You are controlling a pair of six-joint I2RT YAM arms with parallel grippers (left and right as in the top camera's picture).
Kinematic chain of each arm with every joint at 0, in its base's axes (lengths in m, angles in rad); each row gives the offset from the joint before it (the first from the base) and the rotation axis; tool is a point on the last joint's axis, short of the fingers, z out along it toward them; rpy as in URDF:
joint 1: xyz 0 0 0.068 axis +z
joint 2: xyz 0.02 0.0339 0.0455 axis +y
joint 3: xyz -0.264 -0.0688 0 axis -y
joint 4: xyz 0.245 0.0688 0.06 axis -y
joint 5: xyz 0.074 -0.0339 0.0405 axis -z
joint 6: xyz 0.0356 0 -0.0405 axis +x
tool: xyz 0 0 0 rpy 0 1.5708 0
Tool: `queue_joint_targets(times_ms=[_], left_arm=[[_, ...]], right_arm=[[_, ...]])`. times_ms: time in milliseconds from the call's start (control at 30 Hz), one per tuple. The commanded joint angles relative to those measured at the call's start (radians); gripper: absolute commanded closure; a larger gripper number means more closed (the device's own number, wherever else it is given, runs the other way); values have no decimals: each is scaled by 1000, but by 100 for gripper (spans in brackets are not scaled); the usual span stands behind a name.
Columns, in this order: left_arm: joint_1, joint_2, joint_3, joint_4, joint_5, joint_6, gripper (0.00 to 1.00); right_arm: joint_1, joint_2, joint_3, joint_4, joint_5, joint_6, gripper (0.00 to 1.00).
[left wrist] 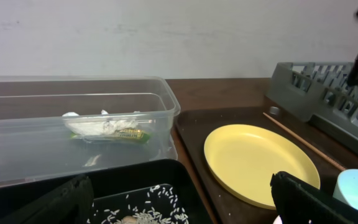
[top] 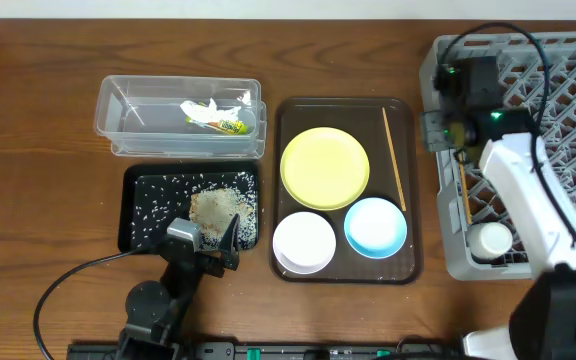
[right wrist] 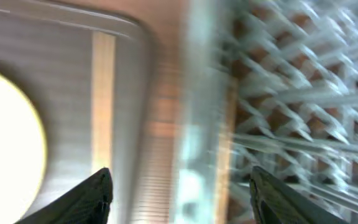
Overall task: Sort waste into correct bins and load items into the dishwasher rack
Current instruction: 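Lift chopsticks with right gripper and drop into dish rack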
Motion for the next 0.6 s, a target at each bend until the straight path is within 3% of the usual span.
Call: queue_joint_targets(times_ms=[0, 133, 167, 267, 433, 567], left_arm=[[2, -8, -12, -7, -1, 14, 7], [2, -8, -12, -7, -1, 14, 7], [2, -8, -12, -7, -1, 14, 7], [2, -8, -12, -8, -1, 14, 7], [2, -8, -12, -8, -1, 14, 7], [2, -8, -12, -7, -1, 14, 7]], right_arm=[[73, -20, 18, 4, -92, 76, 32], [122, 60, 17, 29, -88, 111, 42], [128, 97, 17, 35, -77, 123, 48], [127, 175, 17, 45, -31, 166, 53], [123, 293, 17, 70, -32, 170, 50], [123, 356, 17, 74, -31, 170, 62]])
